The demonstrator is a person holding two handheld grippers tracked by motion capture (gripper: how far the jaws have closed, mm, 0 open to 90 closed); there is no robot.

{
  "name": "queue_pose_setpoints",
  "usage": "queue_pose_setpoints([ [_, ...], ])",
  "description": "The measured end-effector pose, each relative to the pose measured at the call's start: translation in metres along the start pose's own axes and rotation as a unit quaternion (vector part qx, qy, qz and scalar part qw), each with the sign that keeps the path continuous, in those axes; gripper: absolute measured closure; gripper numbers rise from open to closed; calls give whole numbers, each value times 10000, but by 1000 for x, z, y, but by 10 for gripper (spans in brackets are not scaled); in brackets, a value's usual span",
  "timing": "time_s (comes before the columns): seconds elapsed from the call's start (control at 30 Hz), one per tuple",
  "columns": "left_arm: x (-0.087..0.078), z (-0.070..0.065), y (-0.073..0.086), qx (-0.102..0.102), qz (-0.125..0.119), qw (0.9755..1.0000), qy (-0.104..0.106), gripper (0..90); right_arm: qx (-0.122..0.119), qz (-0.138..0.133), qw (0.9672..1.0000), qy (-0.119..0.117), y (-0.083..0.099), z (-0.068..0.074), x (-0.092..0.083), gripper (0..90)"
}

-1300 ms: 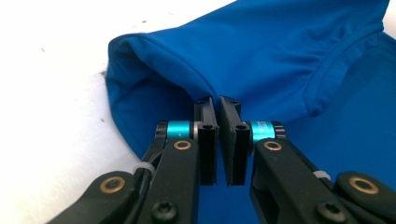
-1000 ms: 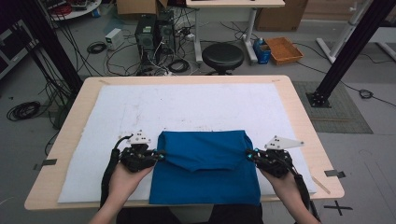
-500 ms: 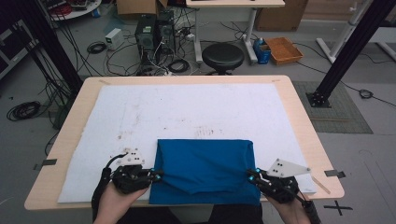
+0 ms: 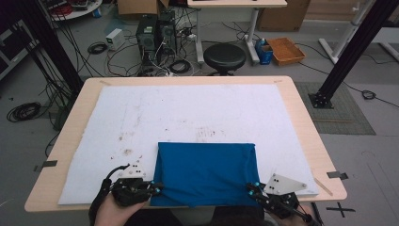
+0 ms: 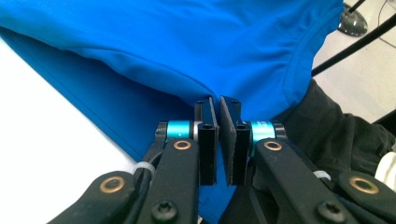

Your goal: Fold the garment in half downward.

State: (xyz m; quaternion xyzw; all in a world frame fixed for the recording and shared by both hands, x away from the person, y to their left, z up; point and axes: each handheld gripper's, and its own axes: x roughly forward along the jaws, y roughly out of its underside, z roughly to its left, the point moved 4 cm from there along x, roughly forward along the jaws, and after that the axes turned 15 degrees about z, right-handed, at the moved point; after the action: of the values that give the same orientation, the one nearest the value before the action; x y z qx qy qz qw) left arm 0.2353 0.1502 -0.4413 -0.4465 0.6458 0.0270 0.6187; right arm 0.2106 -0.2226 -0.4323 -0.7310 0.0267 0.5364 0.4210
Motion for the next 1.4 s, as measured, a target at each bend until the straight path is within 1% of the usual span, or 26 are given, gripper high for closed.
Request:
queue_pose_setpoints([
  [0.1, 2, 1, 1, 12, 35, 10000, -28, 855, -82, 36, 10000, 21, 2, 2, 1, 871],
  [0.13, 4, 3, 2, 31, 110, 9998, -146, 854, -159, 60, 9998, 65, 3, 4, 3, 867],
  [0.2, 4, 3, 2, 31, 110, 9998, -146, 854, -188, 77, 9998, 72, 4, 4, 3, 867],
  [0.27, 5, 2, 4, -15, 133, 9998, -159, 831, -253, 108, 9996, 37, 5, 6, 6, 825],
  [0.37, 4, 2, 4, -67, 180, 9996, -216, 672, -260, 47, 9996, 31, 5, 4, 4, 734],
  [0.4, 4, 2, 4, -67, 180, 9996, -216, 621, -260, 47, 9996, 31, 5, 4, 4, 734],
  [0.47, 0, 6, 0, -102, 129, 9989, -450, 532, -106, -100, 9997, 202, 3, -4, -1, 611],
  [0.5, 0, 6, 0, -102, 129, 9989, -450, 498, -59, -130, 9995, 285, 0, -9, -2, 595],
  [0.57, -3, 18, -11, -260, -92, 9974, -661, 456, 44, -232, 9988, 429, -6, -22, -3, 562],
  [0.6, -3, 18, -11, -260, -92, 9974, -661, 440, 142, -278, 9983, 482, -11, -31, -3, 533],
  [0.67, -5, 35, -25, -312, -279, 9956, -837, 438, 357, -336, 9977, 471, -19, -46, -1, 505],
  [0.73, -4, 48, -34, -326, -363, 9930, -1077, 438, 520, -399, 9958, 638, -30, -66, 5, 459],
  [0.83, 0, 71, -44, -493, -472, 9889, -1322, 438, 882, -405, 9934, 615, -40, -90, 17, 445],
  [0.9, 4, 86, -49, -598, -465, 9852, -1537, 438, 1080, -391, 9911, 668, -45, -104, 25, 437],
  [0.93, 5, 93, -52, -664, -501, 9846, -1537, 438, 1195, -387, 9900, 645, -47, -109, 28, 436],
  [0.97, 5, 93, -52, -664, -501, 9846, -1537, 438, 1257, -366, 9891, 670, -49, -115, 32, 436],
  [1.0, 7, 99, -54, -729, -538, 9841, -1530, 438, 1257, -366, 9891, 670, -49, -115, 32, 436],
  [1.03, 9, 105, -56, -829, -601, 9828, -1535, 438, 1386, -367, 9875, 655, -51, -120, 35, 436],
  [1.07, 12, 114, -62, -913, -671, 9805, -1606, 438, 1631, -327, 9844, 575, -52, -129, 43, 444],
  [1.1, 12, 114, -62, -913, -671, 9805, -1606, 438, 1774, -281, 9824, 519, -52, -134, 48, 448],
  [1.13, 14, 117, -64, -967, -727, 9792, -1629, 438, 1938, -233, 9797, 456, -52, -139, 53, 449],
  [1.17, 15, 121, -67, -992, -760, 9780, -1668, 438, 1938, -233, 9797, 456, -52, -139, 53, 449],
  [1.2, 20, 125, -72, -1006, -797, 9769, -1709, 442, 2223, -153, 9741, 391, -50, -147, 63, 458],
  [1.27, 24, 126, -75, -1048, -820, 9769, -1672, 442, 2436, -56, 9695, 255, -49, -150, 71, 475],
  [1.3, 30, 127, -78, -1050, -804, 9795, -1522, 449, 2464, 17, 9689, 216, -48, -150, 75, 490],
  [1.4, 36, 126, -81, -1007, -750, 9800, -1545, 471, 2516, 170, 9674, 235, -46, -150, 83, 512],
])
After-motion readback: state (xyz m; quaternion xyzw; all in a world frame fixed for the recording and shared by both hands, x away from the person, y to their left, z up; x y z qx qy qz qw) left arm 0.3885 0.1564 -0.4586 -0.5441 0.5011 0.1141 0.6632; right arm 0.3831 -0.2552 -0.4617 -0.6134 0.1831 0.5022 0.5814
